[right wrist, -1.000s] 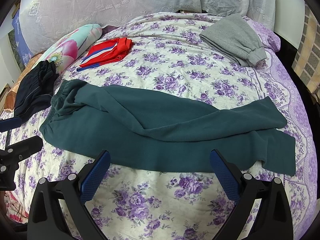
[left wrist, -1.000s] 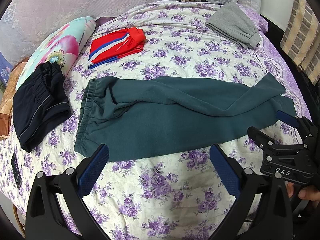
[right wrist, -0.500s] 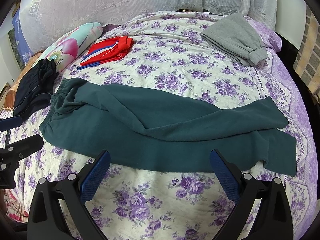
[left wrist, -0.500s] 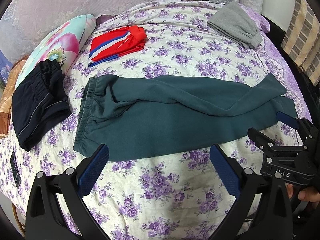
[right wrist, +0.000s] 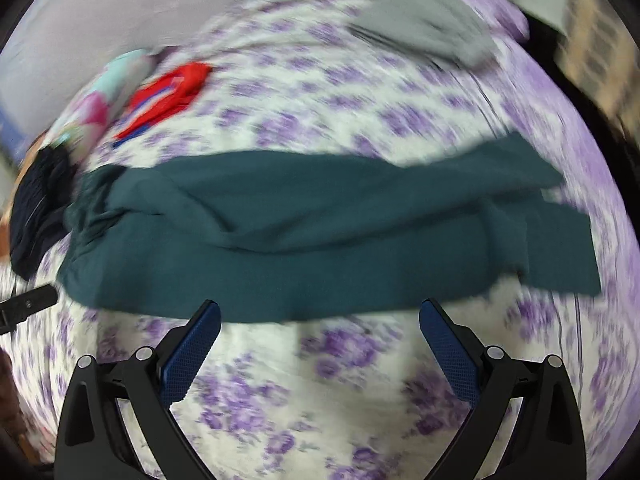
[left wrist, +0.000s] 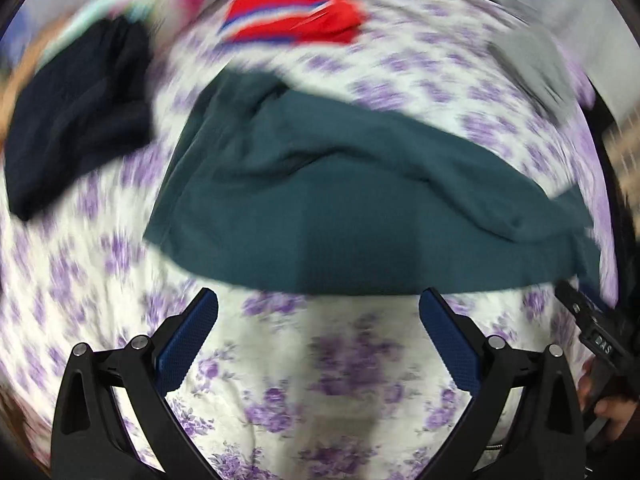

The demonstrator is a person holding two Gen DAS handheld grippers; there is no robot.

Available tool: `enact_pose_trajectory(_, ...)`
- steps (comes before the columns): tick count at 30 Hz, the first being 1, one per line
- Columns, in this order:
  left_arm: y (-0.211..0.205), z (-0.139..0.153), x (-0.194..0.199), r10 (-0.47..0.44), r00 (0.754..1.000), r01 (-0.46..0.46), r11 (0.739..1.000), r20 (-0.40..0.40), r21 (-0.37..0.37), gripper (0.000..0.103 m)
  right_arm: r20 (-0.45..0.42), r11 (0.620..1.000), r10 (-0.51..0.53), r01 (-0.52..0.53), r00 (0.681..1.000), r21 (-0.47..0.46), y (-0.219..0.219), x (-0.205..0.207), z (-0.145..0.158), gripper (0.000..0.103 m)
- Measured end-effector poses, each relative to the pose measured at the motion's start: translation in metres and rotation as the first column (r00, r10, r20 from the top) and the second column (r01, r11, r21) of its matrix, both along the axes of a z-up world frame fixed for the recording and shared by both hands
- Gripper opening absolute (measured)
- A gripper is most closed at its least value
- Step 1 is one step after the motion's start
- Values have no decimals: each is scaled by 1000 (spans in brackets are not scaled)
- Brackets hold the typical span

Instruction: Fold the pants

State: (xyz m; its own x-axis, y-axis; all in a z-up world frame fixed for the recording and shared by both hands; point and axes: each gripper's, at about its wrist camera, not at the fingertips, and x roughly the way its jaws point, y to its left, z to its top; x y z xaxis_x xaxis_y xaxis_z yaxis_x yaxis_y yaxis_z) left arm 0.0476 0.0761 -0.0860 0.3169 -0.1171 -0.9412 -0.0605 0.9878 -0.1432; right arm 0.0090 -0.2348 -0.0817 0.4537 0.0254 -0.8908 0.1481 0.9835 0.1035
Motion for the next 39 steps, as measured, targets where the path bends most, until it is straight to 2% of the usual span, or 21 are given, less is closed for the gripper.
enact_pose_trajectory(4, 48, -24, 6, 111, 992, -115, 991, -65, -74, 94, -31, 998, -63, 64, 998, 14, -17, -5, -11, 99)
enact_pose_trajectory(5, 60, -31, 9, 141, 986, -149, 984, -85, -98, 90, -33, 998, -67, 68, 997, 16, -19, -6, -12, 99)
enact_pose_trajectory(6, 67, -36, 12, 155, 983, -167, 979, -99, -118, 82, -35, 997, -68, 69, 997, 21, -20, -7, -13, 99)
enact_pose_trajectory(8, 75, -48, 21, 169, 976, -188, 971, -134, -147, 76, -38, 997, -64, 65, 997, 31, -19, -5, -13, 99)
enact_pose_trajectory(12, 81, -74, 43, 195, 961, -218, 970, -198, -104, 53, -40, 998, -47, 49, 998, 48, -17, -5, -12, 99)
enact_pose_trajectory(14, 80, -66, 47, 217, 965, -230, 971, -146, -72, 11, -42, 997, -64, 66, 997, 51, -25, -7, -12, 99)
enact_pose_trajectory(15, 76, -62, 49, 189, 973, -197, 979, -134, -45, 3, -45, 995, -81, 84, 996, 48, -29, -8, -13, 99)
enact_pose_trajectory(16, 72, -58, 50, 170, 977, -174, 985, -129, -18, 3, -48, 991, -123, 125, 991, 39, -41, -11, -14, 99)
enact_pose_trajectory(19, 63, -34, 42, 147, 988, -146, 989, -38, 21, 3, -37, 961, -274, 275, 961, 21, -81, -22, -15, 99)
enact_pose_trajectory(20, 61, -27, 39, 139, 990, -138, 990, -21, 32, 3, -32, 934, -357, 357, 934, 18, -103, -27, -17, 99)
enact_pose_trajectory(22, 59, -18, 36, 127, 992, -127, 992, -1, 9, 3, -30, 889, -457, 458, 889, 32, -134, -32, -20, 99)
enact_pose_trajectory(23, 59, -13, 34, 121, 993, -121, 993, 9, 0, 3, -31, 854, -517, 518, 855, 47, -154, -34, -23, 99)
enact_pose_trajectory(26, 61, -4, 31, 118, 993, -117, 992, 29, -45, 3, -18, 807, -586, 586, 810, 70, -185, -33, -31, 96)
enact_pose_trajectory(29, 71, -4, 37, 156, 987, -152, 983, 27, -106, 3, -43, 793, -602, 604, 797, 82, -208, -17, -49, 76)
enact_pose_trajectory(30, 73, -4, 39, 166, 986, -161, 980, 33, -121, 3, -48, 786, -612, 614, 789, 76, -212, -13, -52, 63)
enact_pose_trajectory(31, 68, -6, 41, 171, 985, -165, 978, 36, -124, 3, -40, 777, -623, 624, 781, 82, -217, -11, -50, 36)
enact_pose_trajectory(32, 70, -6, 42, 181, 983, -174, 976, 39, -127, 3, -24, 773, -626, 625, 779, 111, -224, -9, -46, 18)
enact_pose_trajectory(33, 71, -5, 42, 195, 980, -188, 974, 45, -126, 3, -24, 770, -626, 623, 779, 139, -230, -8, -43, 6)
enact_pose_trajectory(35, 71, 0, 42, 217, 974, -209, 971, 60, -117, 3, 0, 765, -629, 619, 777, 178, -239, -13, -28, 5)
enact_pose_trajectory(39, 91, 36, 30, 248, 960, -228, 962, 130, -148, 3, 101, 814, -571, 546, 815, 198, -245, -34, 26, 5)
